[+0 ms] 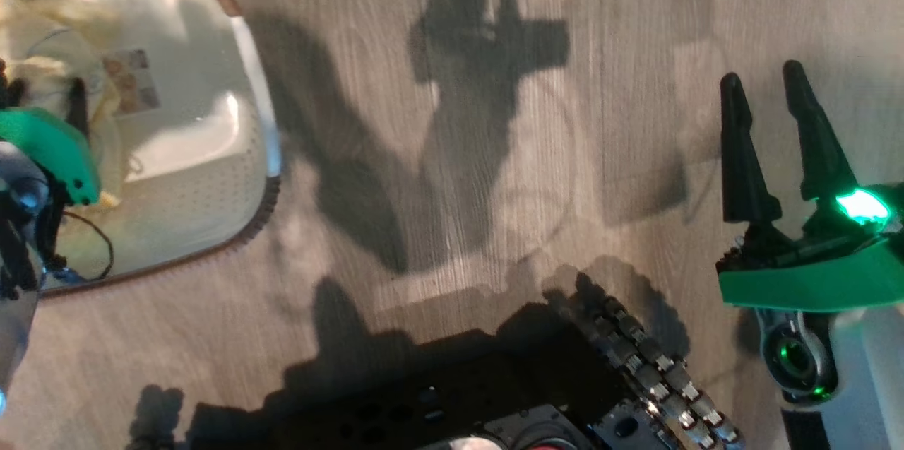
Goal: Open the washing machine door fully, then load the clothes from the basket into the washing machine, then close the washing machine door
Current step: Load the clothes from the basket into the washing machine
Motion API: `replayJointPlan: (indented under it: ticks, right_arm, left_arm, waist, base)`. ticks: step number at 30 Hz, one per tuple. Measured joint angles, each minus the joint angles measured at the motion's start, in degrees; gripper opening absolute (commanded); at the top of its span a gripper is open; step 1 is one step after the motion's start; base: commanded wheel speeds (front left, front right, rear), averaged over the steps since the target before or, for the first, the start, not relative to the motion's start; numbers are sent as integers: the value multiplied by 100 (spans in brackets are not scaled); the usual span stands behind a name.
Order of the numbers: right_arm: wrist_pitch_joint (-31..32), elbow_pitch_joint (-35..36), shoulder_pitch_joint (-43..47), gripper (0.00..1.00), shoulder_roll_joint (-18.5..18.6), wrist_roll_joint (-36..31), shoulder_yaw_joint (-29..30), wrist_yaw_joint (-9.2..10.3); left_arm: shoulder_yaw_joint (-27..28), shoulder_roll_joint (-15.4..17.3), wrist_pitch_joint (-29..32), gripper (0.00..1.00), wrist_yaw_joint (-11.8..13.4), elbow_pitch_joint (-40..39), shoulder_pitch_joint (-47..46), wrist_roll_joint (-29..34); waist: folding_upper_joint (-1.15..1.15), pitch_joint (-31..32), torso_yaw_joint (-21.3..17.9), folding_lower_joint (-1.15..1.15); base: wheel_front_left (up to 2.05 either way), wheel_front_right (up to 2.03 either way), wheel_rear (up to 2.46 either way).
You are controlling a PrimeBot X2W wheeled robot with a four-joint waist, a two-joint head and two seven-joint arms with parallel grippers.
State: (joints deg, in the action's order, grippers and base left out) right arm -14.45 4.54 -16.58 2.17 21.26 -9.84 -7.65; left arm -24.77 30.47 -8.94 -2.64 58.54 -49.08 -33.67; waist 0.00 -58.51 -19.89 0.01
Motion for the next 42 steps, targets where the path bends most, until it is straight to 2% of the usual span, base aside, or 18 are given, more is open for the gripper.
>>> replayJointPlan:
  ticks: [8, 9, 10, 11, 12, 18, 25, 32, 42]
  right_arm:
    - [-1, 0, -65, 100, 0, 153, -142, 0]
    - [-1, 2, -65, 100, 0, 153, -144, 0]
    - [-1, 3, -65, 100, 0, 153, -145, 0]
    - [-1, 7, -64, 100, 0, 158, -145, 0]
    - [-1, 7, -63, 100, 0, 174, -145, 0]
    - [-1, 7, -64, 100, 0, 193, -161, 0]
    - [-1, -23, -132, 100, 0, 191, -158, 0]
    - [-1, -58, -160, 100, 0, 45, -36, 0]
    - [-1, -91, -95, 100, 2, -481, 419, 0]
  left_arm:
    - [-155, 104, 43, 100, 77, 92, -95, 158]
    - [-172, 103, 46, 74, 79, 101, -102, 159]
    - [-180, 103, 63, 41, 83, 108, -113, 159]
    - [-185, 103, 64, 24, 92, 118, -134, 159]
    - [-215, 104, 97, 0, 127, 129, -163, 179]
    - [-310, 108, 120, 0, 189, 146, -171, 223]
    - [-325, 56, 45, 0, 388, 149, -151, 223]
    - [-368, -264, -249, 0, 545, 19, -66, 223]
    - [-489, -881, -542, 0, 746, -455, 228, 344]
  waist:
    - [0, -310, -205, -1]
    - [0, -318, -203, -1]
    - [0, -325, -198, -1]
    - [0, -331, -192, -2]
    - [0, -336, -188, -1]
    - [0, -330, -182, -1]
    - [0, -243, -173, -1]
    - [0, -25, 16, -1]
    - [0, 547, 574, -1]
  base:
    - [0, 0, 0]
    - [0, 0, 0]
    - [0, 0, 0]
    - [0, 0, 0]
    - [0, 0, 0]
    - [0, 0, 0]
    - [0, 0, 0]
    - [0, 0, 0]
    - [0, 0, 0]
